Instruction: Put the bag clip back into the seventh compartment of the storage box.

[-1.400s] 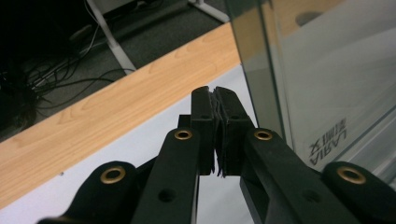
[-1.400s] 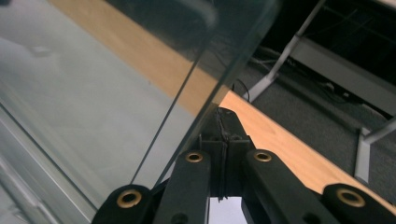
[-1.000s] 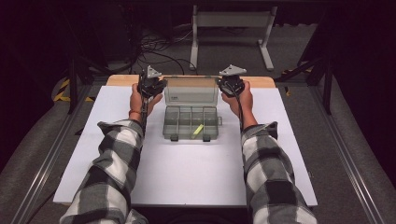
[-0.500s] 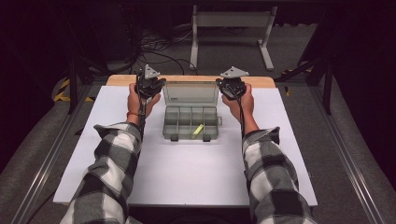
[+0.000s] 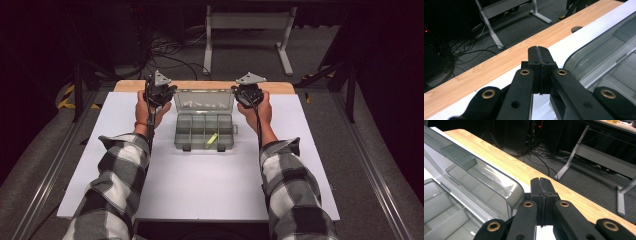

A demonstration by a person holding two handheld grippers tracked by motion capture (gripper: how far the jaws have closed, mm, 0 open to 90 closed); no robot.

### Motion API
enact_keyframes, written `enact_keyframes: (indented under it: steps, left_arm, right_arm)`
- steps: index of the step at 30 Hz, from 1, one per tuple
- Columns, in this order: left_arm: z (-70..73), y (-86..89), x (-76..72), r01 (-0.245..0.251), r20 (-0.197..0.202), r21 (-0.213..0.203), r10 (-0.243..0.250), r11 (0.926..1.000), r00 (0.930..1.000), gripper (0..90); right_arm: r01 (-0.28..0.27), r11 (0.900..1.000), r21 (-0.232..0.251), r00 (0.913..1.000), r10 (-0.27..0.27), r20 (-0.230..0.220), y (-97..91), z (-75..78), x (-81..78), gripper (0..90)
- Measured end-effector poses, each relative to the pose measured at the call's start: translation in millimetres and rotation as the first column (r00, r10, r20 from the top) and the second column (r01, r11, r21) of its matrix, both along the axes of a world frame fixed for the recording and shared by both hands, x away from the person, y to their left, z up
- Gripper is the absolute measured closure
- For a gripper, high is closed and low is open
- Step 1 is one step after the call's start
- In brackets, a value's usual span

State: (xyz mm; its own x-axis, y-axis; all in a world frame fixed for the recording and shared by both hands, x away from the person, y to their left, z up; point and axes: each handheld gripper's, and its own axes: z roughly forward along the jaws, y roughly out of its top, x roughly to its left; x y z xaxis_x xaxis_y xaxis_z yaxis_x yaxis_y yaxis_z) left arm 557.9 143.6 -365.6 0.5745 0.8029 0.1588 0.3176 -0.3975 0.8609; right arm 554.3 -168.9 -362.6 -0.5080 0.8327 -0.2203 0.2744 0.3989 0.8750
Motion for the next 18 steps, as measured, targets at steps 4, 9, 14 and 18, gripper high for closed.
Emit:
enact_keyframes:
  steps: [4, 9, 14, 18]
  left_arm:
    - [-0.2, -0.1, -0.9, 0.005, 0.001, -0.001, -0.005, 1.0000, 1.0000, 90.0]
    - [0.1, 0.5, -2.6, 0.014, -0.001, 0.016, -0.014, 0.9998, 0.9999, 90.0]
    - [-1.0, 0.0, -4.7, 0.018, -0.003, 0.015, -0.018, 0.9997, 0.9998, 90.0]
    - [-2.2, 0.7, -6.4, 0.017, -0.002, 0.020, -0.017, 0.9997, 0.9999, 90.0]
  right_arm:
    - [0.001, 1.0000, -0.002, 1.0000, -0.001, -0.001, 0.2, 0.2, -2.0, 90.0]
    - [0.009, 1.0000, 0.004, 0.9999, -0.009, 0.006, 1.1, -0.1, -5.4, 90.0]
    - [0.003, 1.0000, -0.002, 1.0000, -0.003, 0.004, 0.2, -0.7, -7.8, 90.0]
    - [0.001, 1.0000, 0.000, 1.0000, -0.001, 0.002, 0.6, -0.9, -10.3, 90.0]
